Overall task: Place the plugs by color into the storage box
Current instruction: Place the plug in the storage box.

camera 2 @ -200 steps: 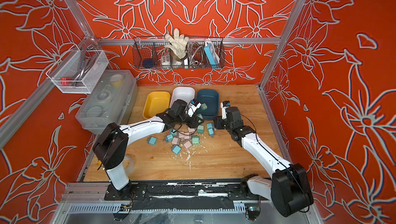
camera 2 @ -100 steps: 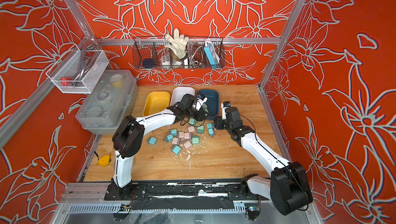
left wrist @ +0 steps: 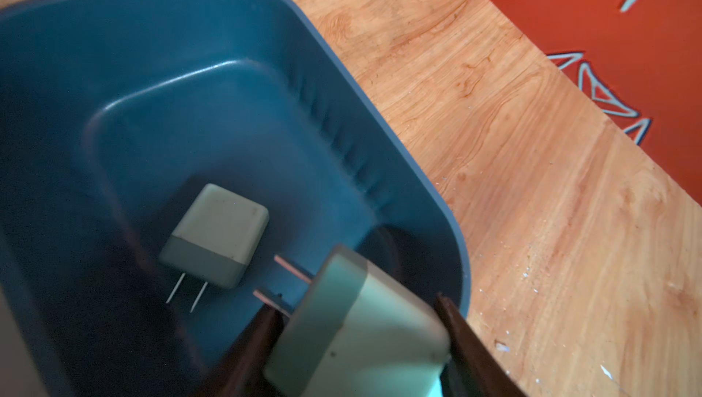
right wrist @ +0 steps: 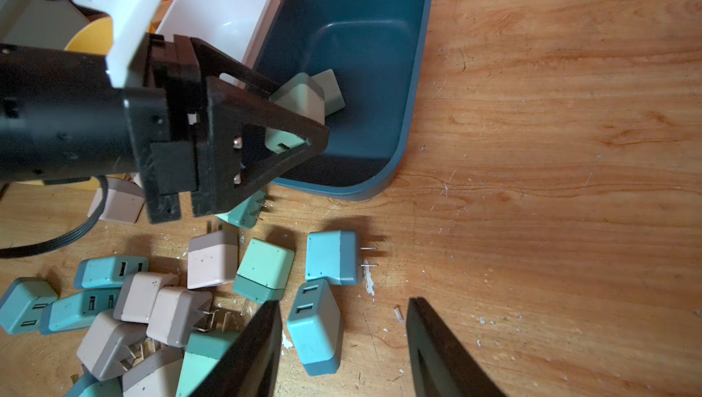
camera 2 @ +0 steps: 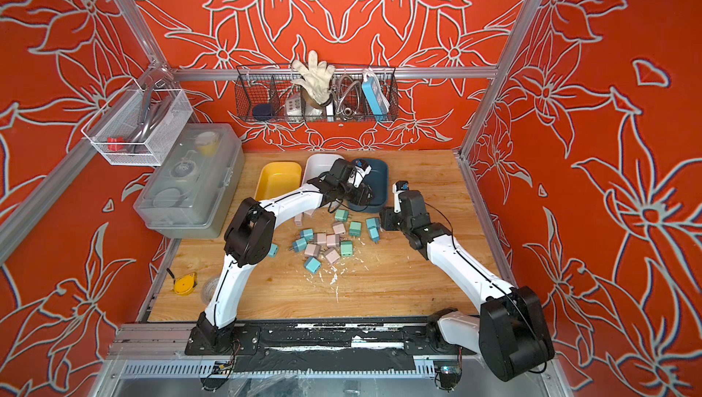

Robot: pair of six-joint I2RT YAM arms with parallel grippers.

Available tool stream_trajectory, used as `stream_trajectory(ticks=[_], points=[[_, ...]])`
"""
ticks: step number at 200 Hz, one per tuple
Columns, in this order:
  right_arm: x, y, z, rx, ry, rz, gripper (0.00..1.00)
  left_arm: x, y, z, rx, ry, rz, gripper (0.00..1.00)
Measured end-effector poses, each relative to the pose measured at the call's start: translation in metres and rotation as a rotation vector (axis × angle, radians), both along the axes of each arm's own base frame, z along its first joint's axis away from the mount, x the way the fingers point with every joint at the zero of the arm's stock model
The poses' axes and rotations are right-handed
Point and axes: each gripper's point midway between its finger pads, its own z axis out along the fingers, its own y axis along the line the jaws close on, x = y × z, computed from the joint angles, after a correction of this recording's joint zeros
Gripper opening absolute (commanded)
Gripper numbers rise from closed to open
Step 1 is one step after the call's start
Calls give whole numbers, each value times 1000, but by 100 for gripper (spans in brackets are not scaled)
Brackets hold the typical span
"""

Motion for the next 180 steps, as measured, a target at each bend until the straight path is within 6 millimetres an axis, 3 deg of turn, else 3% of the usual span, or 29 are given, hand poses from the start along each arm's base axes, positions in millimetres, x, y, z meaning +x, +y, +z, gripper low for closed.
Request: stream_trajectory(ticks=[71, 83, 108, 117, 180], points=[[-1, -1, -2, -11, 8, -4, 58, 22, -15, -26, 13, 50, -3, 7], [-2, -1, -3, -12, 10, -3, 57, 23, -16, -32, 18, 60, -3, 16], [-3, 0, -3, -15, 11, -1, 58, 23, -15, -42, 31, 83, 7, 55], [-3, 0, -3, -17, 13, 0, 58, 23, -15, -43, 34, 86, 9, 64], [-4, 1, -4, -19, 14, 2, 58, 24, -14, -43, 33, 86, 20, 68]])
